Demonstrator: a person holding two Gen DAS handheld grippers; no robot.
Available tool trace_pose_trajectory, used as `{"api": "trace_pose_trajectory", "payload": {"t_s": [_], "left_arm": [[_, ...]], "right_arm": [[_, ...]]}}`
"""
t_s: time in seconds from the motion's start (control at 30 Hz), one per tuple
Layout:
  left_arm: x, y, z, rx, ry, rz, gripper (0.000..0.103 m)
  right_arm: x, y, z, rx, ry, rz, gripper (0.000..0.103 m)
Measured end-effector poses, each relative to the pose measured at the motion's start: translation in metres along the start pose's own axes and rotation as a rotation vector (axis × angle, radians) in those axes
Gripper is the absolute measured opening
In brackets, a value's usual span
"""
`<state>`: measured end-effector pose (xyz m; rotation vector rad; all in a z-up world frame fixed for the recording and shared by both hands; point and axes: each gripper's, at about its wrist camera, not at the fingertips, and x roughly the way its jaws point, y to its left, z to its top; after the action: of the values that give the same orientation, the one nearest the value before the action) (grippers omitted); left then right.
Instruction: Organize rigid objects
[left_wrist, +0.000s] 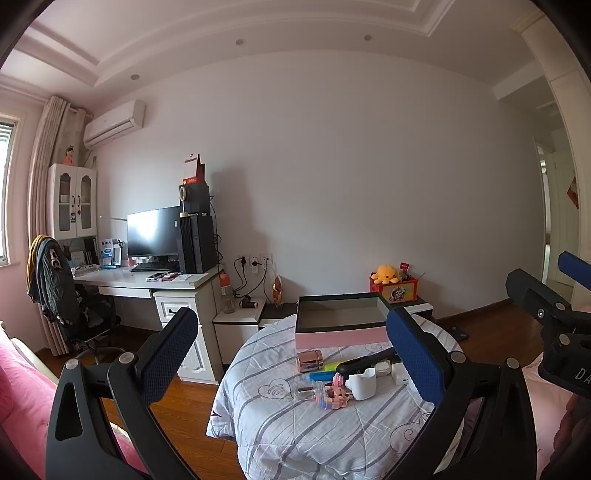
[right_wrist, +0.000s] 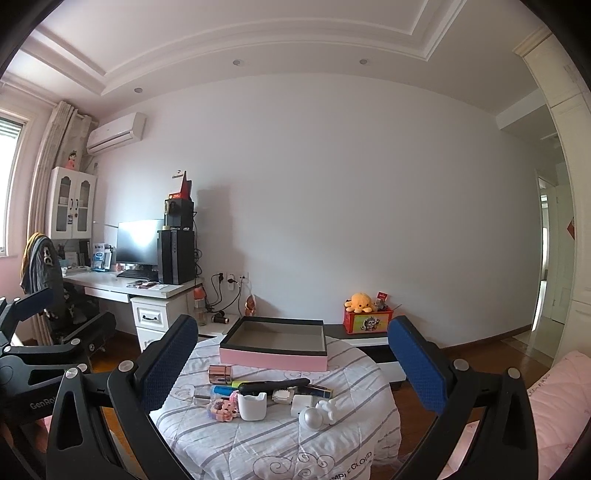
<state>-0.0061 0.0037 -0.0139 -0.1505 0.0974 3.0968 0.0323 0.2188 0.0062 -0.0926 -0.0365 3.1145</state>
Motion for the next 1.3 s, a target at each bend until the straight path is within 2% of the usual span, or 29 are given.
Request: {"api": "trace_pose_trajectory", "payload": {"t_s": [1.03,1.3], "left_arm": [[0.029,-0.026,-0.005,0.039,0.047,-0.039,0.103],[0.039,-0.016,-0.009,-0.008,0.04,-0.029,0.103]], "right_arm": [[0.022,-0.024,-0.013,0.021,0.034,-0.077,0.103],[0.031,-0.027,-0.022,0.025,0.049,-0.053,0.103]]}}
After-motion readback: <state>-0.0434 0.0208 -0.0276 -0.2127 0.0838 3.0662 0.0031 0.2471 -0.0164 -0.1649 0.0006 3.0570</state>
